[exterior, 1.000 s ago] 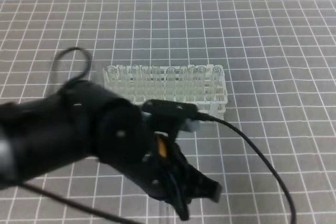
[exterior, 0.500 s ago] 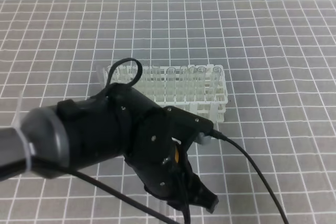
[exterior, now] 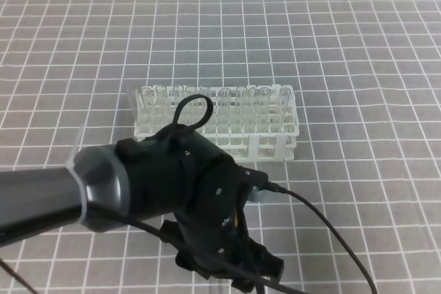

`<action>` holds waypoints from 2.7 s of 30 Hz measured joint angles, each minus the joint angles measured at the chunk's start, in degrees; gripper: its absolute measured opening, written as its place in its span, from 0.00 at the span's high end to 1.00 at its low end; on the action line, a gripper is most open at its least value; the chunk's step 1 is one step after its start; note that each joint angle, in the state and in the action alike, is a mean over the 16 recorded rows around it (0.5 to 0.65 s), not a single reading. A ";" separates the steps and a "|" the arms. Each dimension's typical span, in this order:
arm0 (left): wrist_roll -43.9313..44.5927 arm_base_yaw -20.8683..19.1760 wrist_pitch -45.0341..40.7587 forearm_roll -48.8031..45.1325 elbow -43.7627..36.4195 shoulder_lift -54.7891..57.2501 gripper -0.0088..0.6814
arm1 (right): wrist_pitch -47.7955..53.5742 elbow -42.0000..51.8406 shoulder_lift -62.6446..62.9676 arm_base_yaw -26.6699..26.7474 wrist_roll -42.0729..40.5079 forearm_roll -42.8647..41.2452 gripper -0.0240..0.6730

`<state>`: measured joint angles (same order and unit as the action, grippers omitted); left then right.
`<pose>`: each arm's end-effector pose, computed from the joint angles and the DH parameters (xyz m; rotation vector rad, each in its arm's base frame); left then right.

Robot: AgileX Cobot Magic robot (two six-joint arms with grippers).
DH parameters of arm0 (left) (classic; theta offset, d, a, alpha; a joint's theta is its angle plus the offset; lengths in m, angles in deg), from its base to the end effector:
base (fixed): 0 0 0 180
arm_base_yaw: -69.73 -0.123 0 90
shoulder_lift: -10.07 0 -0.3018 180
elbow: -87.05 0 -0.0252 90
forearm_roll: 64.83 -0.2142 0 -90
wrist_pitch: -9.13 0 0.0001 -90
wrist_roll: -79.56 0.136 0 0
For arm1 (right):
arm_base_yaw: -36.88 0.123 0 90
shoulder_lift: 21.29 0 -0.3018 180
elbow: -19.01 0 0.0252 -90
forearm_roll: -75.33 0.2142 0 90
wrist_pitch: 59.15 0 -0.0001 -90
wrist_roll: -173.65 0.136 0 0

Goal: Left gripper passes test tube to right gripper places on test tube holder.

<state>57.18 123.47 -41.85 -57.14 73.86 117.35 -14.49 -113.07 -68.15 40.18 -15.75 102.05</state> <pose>0.1705 -0.2564 0.1906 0.7180 2.9952 -0.2760 0.0958 0.0486 0.2573 -0.0095 2.3799 0.4954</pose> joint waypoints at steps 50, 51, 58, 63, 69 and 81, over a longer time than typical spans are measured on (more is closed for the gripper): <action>6.58 -0.07 0.00 -5.28 -0.03 0.18 0.90 | 2.62 -0.24 -0.23 0.00 -0.14 0.94 0.98; 6.76 -0.07 0.71 -5.56 -0.17 -1.17 0.91 | 3.11 -0.39 -0.38 0.00 -0.15 1.16 0.98; 6.74 -0.08 7.56 -8.41 -2.96 -11.69 0.90 | 6.62 -2.53 -2.69 0.00 -2.15 5.12 0.98; 3.68 -0.30 14.27 -12.65 -8.43 -20.49 0.91 | 8.54 -5.47 -5.66 0.47 -5.04 9.50 0.98; -2.20 -1.26 22.61 -17.66 -17.74 -29.46 0.89 | 8.29 -10.20 -10.35 4.38 -8.10 13.77 0.98; -7.84 -2.93 40.66 -22.00 -32.66 -41.50 0.88 | 0.84 -22.19 -23.46 25.20 -4.05 8.20 0.98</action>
<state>49.34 120.54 -1.20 -79.14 41.20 75.85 -13.65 -135.26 -91.62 65.38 -19.80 110.26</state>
